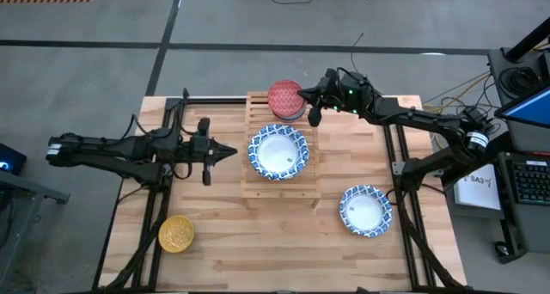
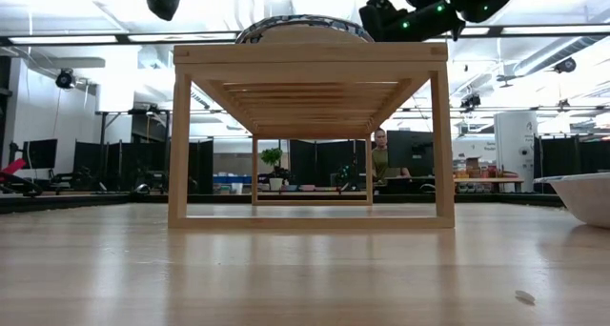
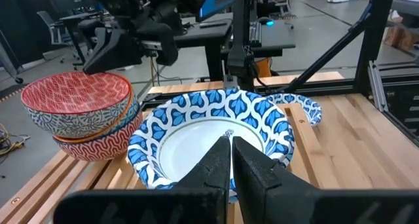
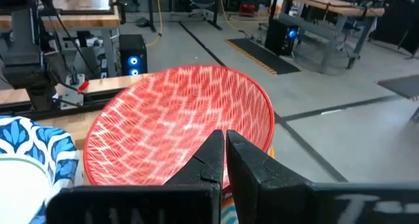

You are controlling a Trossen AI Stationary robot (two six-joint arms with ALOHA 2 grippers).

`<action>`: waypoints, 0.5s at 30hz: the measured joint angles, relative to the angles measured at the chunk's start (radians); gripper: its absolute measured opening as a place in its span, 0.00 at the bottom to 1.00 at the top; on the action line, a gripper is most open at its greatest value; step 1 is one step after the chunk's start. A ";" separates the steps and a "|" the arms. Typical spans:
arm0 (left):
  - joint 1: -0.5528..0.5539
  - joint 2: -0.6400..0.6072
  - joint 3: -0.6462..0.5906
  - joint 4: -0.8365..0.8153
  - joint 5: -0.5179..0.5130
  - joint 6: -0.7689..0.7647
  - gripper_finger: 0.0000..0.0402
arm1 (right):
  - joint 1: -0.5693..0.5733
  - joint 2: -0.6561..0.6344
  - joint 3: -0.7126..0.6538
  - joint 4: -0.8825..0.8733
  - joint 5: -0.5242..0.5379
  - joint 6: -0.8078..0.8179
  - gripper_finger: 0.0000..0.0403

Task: Place and stack bowls onto a shelf
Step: Stack the red bowl on top of the orange bowl on the shelf, then stack the white patterned bowl on top of the white patterned bowls on the shelf

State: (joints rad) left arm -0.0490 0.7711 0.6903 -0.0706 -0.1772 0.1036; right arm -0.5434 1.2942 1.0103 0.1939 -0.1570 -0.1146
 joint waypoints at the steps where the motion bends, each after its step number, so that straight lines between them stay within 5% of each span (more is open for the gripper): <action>1: 0.000 0.000 0.000 0.001 0.000 0.000 0.00 | 0.000 0.000 0.000 -0.005 0.000 0.001 0.02; 15: 0.000 0.051 0.000 -0.002 0.000 -0.051 0.00 | 0.033 -0.058 0.128 -0.195 0.000 0.039 0.02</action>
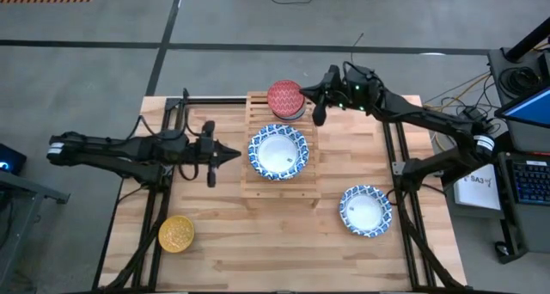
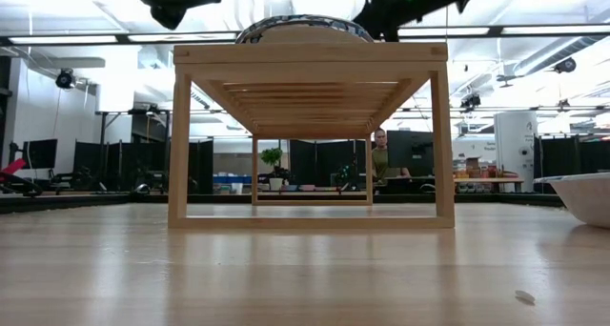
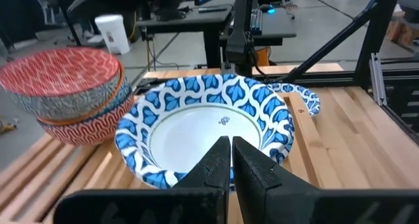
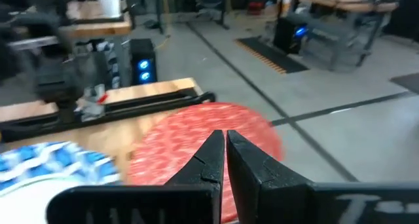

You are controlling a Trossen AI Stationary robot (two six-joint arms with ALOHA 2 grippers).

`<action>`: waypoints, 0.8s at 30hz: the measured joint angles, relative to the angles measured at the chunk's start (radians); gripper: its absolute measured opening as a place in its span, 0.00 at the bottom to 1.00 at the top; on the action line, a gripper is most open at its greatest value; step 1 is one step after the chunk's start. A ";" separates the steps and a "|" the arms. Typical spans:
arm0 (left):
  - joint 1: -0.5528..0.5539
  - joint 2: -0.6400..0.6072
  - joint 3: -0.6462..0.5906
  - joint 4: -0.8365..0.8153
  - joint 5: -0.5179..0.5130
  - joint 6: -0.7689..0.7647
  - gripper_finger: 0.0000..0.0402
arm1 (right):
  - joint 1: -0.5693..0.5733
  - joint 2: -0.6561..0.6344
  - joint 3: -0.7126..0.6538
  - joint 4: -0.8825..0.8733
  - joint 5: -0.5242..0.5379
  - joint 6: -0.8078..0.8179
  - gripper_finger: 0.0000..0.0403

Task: Place and stack bowls onto a shelf
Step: Stack the white patterned bowl on top of the white patterned bowls on the shelf

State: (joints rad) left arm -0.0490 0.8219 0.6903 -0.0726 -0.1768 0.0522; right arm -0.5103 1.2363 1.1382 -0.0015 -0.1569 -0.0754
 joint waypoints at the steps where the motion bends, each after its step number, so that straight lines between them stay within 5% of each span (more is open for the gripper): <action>1: 0.000 0.004 0.000 -0.002 0.000 -0.013 0.00 | 0.011 -0.007 0.009 -0.031 0.000 0.005 0.02; 10: -0.023 0.010 0.000 -0.057 0.003 -0.185 0.00 | 0.195 -0.113 0.016 -0.225 0.096 0.156 0.02; 15: -0.090 0.010 -0.005 -0.053 0.002 -0.242 0.00 | 0.329 -0.184 0.021 -0.396 0.134 0.367 0.02; 24: -0.236 0.011 -0.043 0.015 -0.099 -0.285 0.00 | 0.704 -0.152 0.020 -0.539 0.236 0.691 0.02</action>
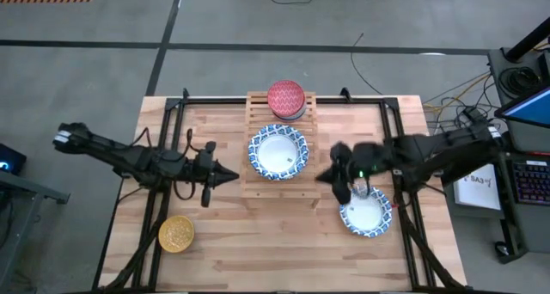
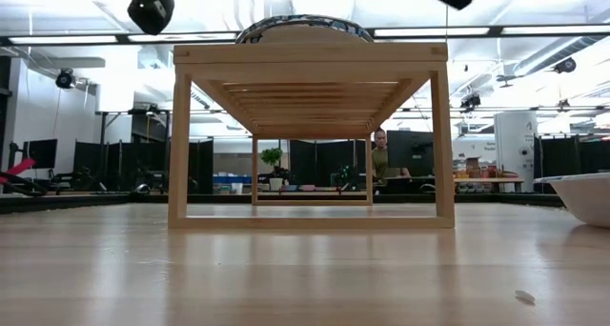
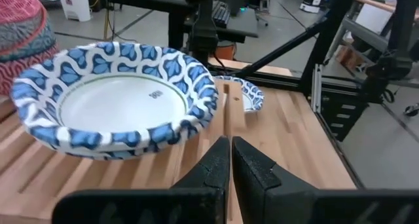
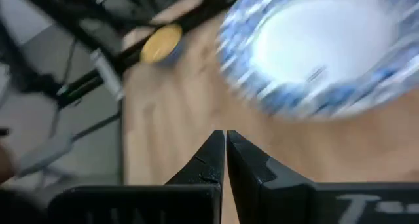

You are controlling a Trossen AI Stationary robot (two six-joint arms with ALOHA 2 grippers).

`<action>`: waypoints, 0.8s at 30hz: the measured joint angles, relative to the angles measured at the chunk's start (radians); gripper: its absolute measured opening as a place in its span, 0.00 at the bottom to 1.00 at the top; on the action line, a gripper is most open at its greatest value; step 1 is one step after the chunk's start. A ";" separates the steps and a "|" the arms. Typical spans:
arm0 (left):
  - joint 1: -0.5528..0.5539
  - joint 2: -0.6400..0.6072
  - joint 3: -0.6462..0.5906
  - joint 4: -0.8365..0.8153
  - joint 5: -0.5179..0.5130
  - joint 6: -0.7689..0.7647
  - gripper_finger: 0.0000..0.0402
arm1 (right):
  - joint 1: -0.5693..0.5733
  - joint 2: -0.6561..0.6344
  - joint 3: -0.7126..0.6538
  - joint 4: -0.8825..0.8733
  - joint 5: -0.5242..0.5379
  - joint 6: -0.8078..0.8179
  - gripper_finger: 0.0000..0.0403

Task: Place and stack bowls onto a shelf
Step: Stack the white patterned bowl on top of the white patterned bowls on the shelf

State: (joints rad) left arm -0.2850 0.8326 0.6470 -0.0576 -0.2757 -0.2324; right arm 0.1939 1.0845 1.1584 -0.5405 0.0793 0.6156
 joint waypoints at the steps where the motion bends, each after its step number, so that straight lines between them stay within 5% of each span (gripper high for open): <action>1: -0.013 0.000 -0.004 0.002 -0.011 -0.008 0.00 | 0.035 0.010 0.000 -0.008 0.000 0.041 0.02; 13: -0.063 0.000 -0.015 0.014 -0.032 -0.039 0.00 | 0.299 0.202 0.000 -0.354 -0.065 0.662 0.02; 24: -0.063 0.001 -0.015 0.013 -0.032 -0.034 0.00 | 0.350 0.436 0.000 -0.401 -0.309 0.745 0.07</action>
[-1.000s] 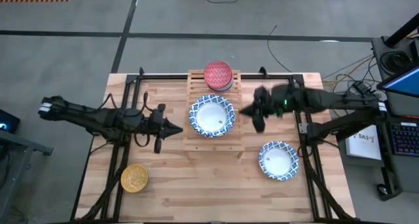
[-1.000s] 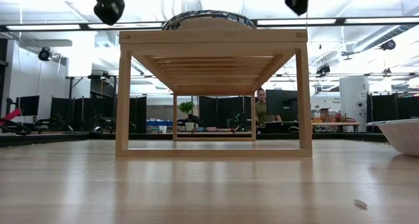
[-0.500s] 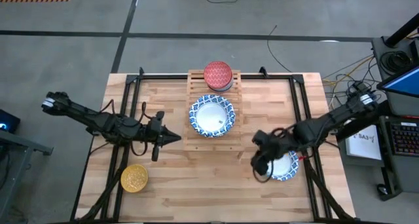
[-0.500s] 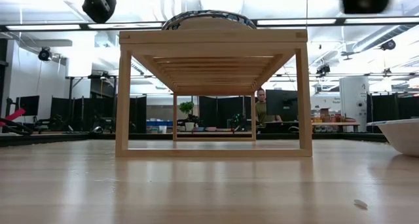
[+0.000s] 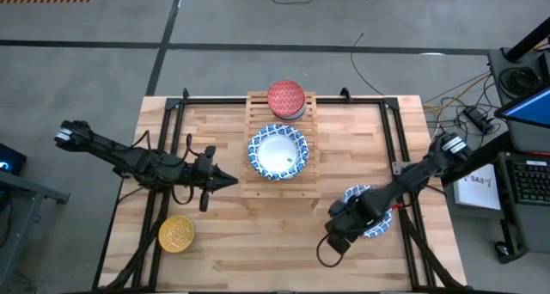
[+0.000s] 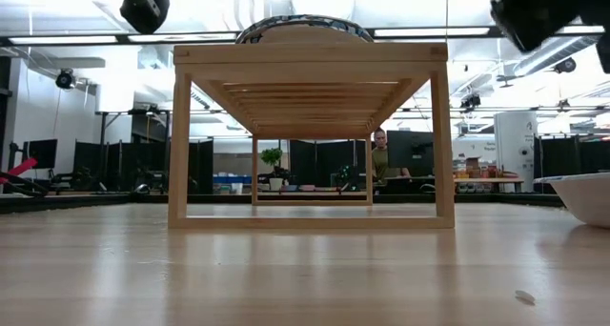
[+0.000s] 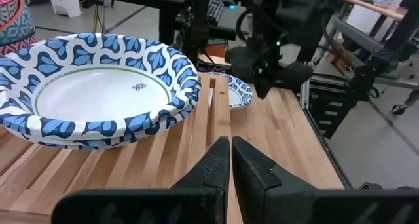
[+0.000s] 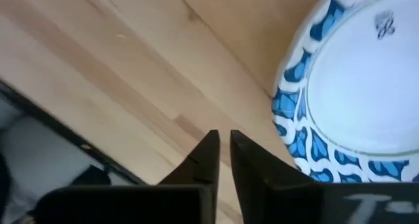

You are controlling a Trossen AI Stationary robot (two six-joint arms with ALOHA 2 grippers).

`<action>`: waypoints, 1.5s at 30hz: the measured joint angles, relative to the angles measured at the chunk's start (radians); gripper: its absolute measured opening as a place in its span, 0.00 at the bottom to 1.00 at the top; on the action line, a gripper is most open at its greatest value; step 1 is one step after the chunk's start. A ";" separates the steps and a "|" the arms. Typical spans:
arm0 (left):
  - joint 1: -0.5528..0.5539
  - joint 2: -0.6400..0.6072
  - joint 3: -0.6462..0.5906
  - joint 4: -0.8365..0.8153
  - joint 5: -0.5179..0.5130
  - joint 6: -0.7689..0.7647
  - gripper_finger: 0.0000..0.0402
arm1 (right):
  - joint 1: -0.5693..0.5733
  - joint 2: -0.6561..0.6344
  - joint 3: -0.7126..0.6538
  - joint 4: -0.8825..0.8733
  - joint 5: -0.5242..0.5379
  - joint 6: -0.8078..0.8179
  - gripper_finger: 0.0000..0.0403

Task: Place and stack bowls onto a shelf
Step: Stack the white patterned bowl on top of the white patterned bowls on the shelf

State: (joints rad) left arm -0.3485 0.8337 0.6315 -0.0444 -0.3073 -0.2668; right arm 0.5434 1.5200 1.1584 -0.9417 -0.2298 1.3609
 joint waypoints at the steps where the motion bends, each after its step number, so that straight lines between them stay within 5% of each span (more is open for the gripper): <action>1: 0.000 0.000 0.000 0.000 0.000 0.003 0.00 | 0.000 0.016 0.000 -0.003 -0.011 0.000 0.09; 12: 0.000 0.000 0.000 0.001 -0.001 0.017 0.00 | 0.000 0.103 0.000 -0.124 0.052 -0.009 0.44; 19: 0.000 0.000 0.000 0.004 -0.001 0.022 0.00 | 0.000 0.138 -0.001 -0.136 0.081 -0.026 0.49; 28: 0.000 0.000 0.000 0.011 -0.001 0.027 0.00 | 0.000 0.191 -0.001 -0.120 0.108 -0.060 0.42; 37: 0.000 0.000 0.000 0.017 -0.001 0.027 0.00 | 0.000 0.171 0.002 -0.138 0.091 -0.054 0.07; 45: 0.000 0.000 0.000 0.016 -0.001 0.041 0.00 | 0.000 0.092 0.159 -0.369 0.085 -0.066 0.03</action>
State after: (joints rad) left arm -0.3481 0.8337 0.6315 -0.0287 -0.3087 -0.2261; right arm 0.5430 1.6119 1.3174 -1.3108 -0.1452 1.2946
